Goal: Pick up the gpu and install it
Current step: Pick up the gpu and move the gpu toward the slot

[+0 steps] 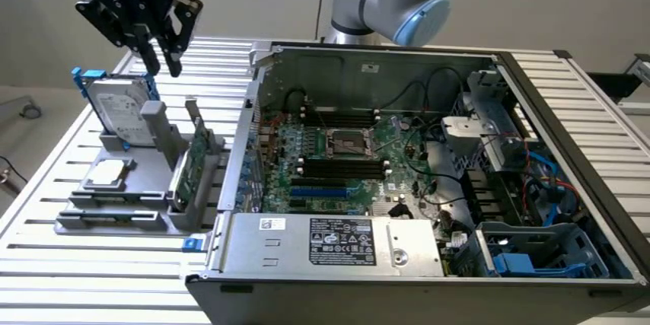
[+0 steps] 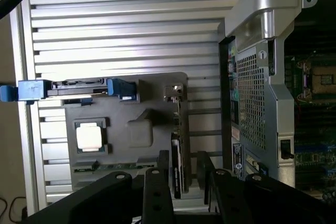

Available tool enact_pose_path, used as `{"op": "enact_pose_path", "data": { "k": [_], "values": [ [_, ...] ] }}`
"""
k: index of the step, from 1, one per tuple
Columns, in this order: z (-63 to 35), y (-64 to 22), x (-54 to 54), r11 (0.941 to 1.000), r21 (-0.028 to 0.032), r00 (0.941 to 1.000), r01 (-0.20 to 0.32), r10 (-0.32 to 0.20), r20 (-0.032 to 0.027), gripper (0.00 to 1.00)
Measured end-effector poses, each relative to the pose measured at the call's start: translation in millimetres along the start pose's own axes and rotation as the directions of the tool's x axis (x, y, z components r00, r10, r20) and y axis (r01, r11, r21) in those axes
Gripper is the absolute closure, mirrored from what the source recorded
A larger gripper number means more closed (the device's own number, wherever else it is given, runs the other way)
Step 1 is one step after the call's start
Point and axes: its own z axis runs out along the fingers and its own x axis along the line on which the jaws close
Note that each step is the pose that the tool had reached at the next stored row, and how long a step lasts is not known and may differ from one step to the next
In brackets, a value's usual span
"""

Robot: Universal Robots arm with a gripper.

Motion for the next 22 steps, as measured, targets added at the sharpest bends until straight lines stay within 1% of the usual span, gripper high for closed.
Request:
{"op": "enact_pose_path", "data": {
  "k": [1,3,7,10,18,22],
  "values": [
    [0.9,-0.2,0.4,1.0,0.0014,1.0,0.0,0.0,0.0002,0.64],
    [2.8,-2.3,0.4,1.0,0.0035,1.0,0.0,0.0,-0.0001,0.64],
    [5.8,-13.1,-0.3,1.0,0.0036,1.0,0.0,0.0,-0.0022,0.64],
    [10.7,-18.1,-0.6,1.0,0.0035,1.0,0.001,-0.001,-0.0023,0.64],
    [25.1,-22.6,0.9,1.0,0.0036,1.0,0.006,-0.006,-0.0026,0.64],
    [32.4,-23.1,1.3,0.9998,0.0034,0.9998,0.021,-0.021,-0.0032,0.64]
  ]
}}
